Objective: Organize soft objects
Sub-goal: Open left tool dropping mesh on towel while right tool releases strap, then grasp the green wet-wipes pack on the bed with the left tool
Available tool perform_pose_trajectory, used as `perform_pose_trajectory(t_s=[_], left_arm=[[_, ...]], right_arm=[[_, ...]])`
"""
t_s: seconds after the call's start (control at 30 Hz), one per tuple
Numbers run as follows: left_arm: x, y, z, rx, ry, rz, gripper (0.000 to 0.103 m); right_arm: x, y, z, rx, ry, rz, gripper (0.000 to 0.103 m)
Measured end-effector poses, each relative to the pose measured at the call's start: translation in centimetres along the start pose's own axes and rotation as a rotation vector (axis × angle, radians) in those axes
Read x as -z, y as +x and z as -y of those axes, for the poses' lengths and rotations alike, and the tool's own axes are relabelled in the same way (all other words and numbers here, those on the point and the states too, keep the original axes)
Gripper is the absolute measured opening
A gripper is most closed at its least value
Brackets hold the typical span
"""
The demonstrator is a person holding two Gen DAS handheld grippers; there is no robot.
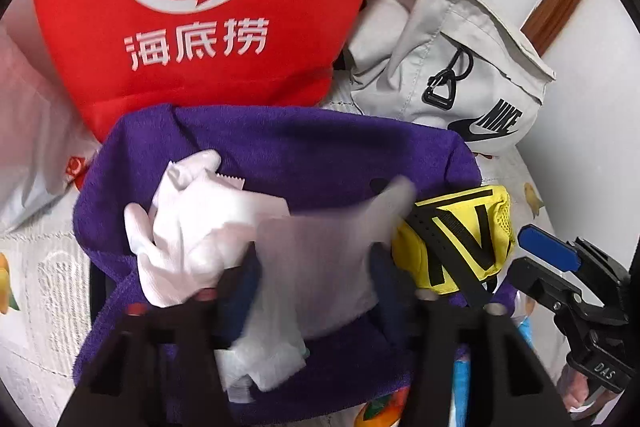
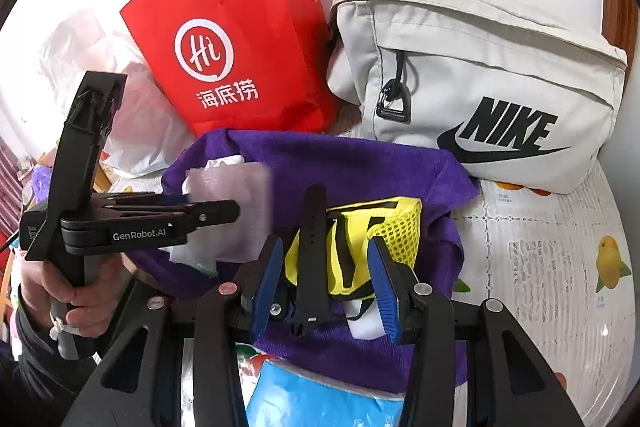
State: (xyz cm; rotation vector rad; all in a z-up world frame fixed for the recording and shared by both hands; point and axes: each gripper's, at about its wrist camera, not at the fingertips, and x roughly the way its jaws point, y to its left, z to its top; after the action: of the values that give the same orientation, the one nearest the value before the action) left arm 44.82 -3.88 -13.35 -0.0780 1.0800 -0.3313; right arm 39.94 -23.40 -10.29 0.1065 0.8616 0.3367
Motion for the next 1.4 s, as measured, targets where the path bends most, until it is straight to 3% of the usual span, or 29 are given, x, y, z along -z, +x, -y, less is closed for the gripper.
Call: perform_pose_trajectory(t_s=[0.1, 0.37, 0.57, 0.73, 0.87, 1.0, 1.23, 1.4], left_arm=[[-0.2, -0.6, 0.6, -0.009, 0.019, 0.021, 0.069], [0.2, -3.9, 1.2, -0.059, 0.045, 0.058, 0.070], [2.3, -7.4, 1.0, -0.083, 0.034, 0.083, 0.070], [5.9, -10.8, 0.8, -0.100, 0.031, 0.099, 0.070], [9.9, -13.5, 0.9, -0.097, 0.020, 0.126, 0.083], [13.5, -15.1, 1.0, -0.114, 0.026, 0.137, 0.089], [19.3, -15.2, 0.5, -0.121, -0.019, 0.089, 0.094], [21.7, -14.8, 0.7, -0.103, -0.037, 0.072, 0.094]], right_arm=[[0.4, -0.4, -0.2, 0.000, -0.009, 0.000, 0.044], [2.0, -2.4, -0.9, 0.004, -0.020, 0.004, 0.044], [4.3, -4.9, -2.0, -0.007, -0.033, 0.007, 0.044], [6.7, -7.3, -3.5, -0.020, -0.048, 0.014, 0.045], [9.2, -9.6, -5.2, -0.024, -0.079, 0.024, 0.047], [11.6, -11.4, -6.5, -0.061, -0.078, 0.028, 0.052], [15.5, -13.5, -8.4, -0.083, -0.096, 0.024, 0.062], [17.9, -14.0, -9.0, -0.065, -0.104, -0.005, 0.062]])
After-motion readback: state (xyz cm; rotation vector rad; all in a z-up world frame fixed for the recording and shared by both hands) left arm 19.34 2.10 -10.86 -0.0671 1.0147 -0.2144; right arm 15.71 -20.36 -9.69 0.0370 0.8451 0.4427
